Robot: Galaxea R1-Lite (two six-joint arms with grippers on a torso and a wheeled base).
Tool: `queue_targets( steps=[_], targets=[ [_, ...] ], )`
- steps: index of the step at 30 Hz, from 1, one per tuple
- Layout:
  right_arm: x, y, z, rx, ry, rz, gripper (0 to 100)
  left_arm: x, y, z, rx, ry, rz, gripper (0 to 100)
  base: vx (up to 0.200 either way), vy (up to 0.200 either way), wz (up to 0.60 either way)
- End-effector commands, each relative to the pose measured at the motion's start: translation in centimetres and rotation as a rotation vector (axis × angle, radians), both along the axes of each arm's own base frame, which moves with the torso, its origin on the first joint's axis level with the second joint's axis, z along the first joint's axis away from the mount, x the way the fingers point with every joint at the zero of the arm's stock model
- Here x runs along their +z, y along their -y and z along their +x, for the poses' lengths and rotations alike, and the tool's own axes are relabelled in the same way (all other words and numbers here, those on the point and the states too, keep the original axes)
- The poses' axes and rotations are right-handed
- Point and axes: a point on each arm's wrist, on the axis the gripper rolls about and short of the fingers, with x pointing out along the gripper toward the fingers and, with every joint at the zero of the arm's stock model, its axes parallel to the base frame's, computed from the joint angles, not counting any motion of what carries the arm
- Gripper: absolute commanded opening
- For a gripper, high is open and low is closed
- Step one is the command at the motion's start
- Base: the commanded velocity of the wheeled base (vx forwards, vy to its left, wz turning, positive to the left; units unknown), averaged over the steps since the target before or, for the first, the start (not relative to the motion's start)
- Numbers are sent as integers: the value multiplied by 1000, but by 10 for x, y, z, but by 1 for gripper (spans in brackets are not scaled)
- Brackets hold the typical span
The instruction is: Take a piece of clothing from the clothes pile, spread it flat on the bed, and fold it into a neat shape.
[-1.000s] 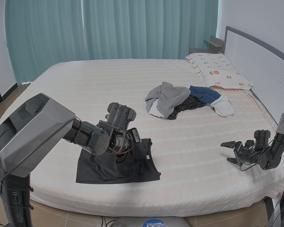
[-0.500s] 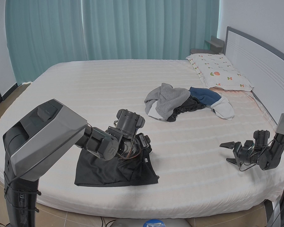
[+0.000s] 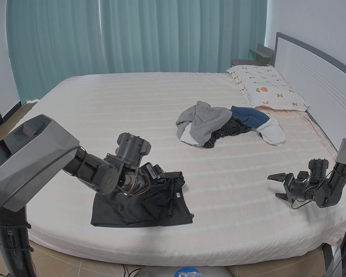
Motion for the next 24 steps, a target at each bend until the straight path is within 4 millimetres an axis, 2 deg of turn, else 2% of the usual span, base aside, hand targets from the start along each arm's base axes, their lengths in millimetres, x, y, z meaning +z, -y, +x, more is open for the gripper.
queue_targets(
  steps=[1,5,9,14,16,19,24],
  targets=[
    [-1,0,0,0,-2,1,100,9,-43,-13,67,-33,-85,100,0,0,0],
    [-1,0,0,0,-2,1,100,2,-59,-17,113,-42,-133,100,0,0,0],
    [-1,0,0,1,-2,0,100,-4,-64,-18,142,-43,-139,100,0,0,0],
    [-2,0,-1,6,-2,-8,100,4,-68,-9,222,-7,-267,100,0,0,0],
    [-2,0,-1,10,-1,-13,100,4,-76,-8,231,-17,-304,100,0,0,0],
    [-2,0,-1,10,-1,-13,100,7,-94,-5,245,-26,-342,100,0,200,0],
    [-2,-1,0,10,3,-15,100,1,-107,-4,237,-57,-376,100,0,200,0]
  ],
)
